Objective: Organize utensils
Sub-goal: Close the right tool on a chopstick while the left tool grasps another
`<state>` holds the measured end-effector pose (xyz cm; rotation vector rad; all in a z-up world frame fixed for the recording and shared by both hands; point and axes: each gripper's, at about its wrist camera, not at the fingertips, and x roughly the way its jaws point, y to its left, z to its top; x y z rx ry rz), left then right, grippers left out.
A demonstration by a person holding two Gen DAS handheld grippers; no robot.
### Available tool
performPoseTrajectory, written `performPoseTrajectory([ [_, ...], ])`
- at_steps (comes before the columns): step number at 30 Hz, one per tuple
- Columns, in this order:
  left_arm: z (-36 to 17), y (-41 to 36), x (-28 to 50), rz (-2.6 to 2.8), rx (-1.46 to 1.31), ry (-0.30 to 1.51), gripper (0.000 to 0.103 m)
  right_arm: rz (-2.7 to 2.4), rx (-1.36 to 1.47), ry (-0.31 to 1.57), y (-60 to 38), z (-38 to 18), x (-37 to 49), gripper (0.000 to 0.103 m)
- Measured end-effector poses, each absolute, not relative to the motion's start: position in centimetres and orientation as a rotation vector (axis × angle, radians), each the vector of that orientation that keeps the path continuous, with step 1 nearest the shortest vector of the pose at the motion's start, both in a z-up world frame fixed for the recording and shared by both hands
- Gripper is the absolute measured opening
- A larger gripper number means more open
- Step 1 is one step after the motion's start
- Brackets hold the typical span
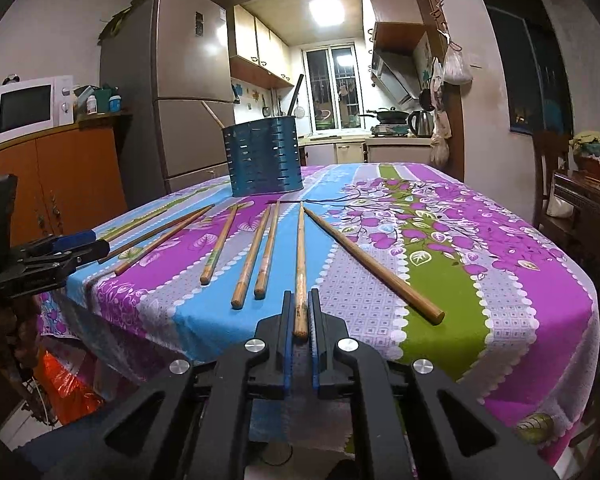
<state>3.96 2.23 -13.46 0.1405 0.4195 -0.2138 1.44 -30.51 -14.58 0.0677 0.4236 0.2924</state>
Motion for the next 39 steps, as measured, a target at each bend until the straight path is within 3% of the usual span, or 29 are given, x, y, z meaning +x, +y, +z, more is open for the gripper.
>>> performPoseTrajectory([
  [4,-14.1,0.1,3.8,-0.251,0.17,0.43,0.046,0.295,0.066,0.424,-30.5,-14.6,1.5,0.008],
  [12,-15.5,-1.8,4.1,-0.219,0.198,0.415,0.04,0.297,0.052,0.417,-30.4,-14.8,1.4,0.008],
  [19,-15.8,-2.0,4.0,-0.241,0.16,0.399,0.018,0.298,0.054,0.399,-30.6,-14.9,1.2,0.008],
  [29,-16.2,-1.5,3.8,-0.252,0.123,0.379,0.018,0.319,0.045,0.388,-30.8,-15.0,1.2,0.008],
  [39,-16.1,-1.1,3.6,-0.226,0.12,0.383,0.006,0.309,0.072,0.38,-31.0,-15.2,1.0,0.008],
])
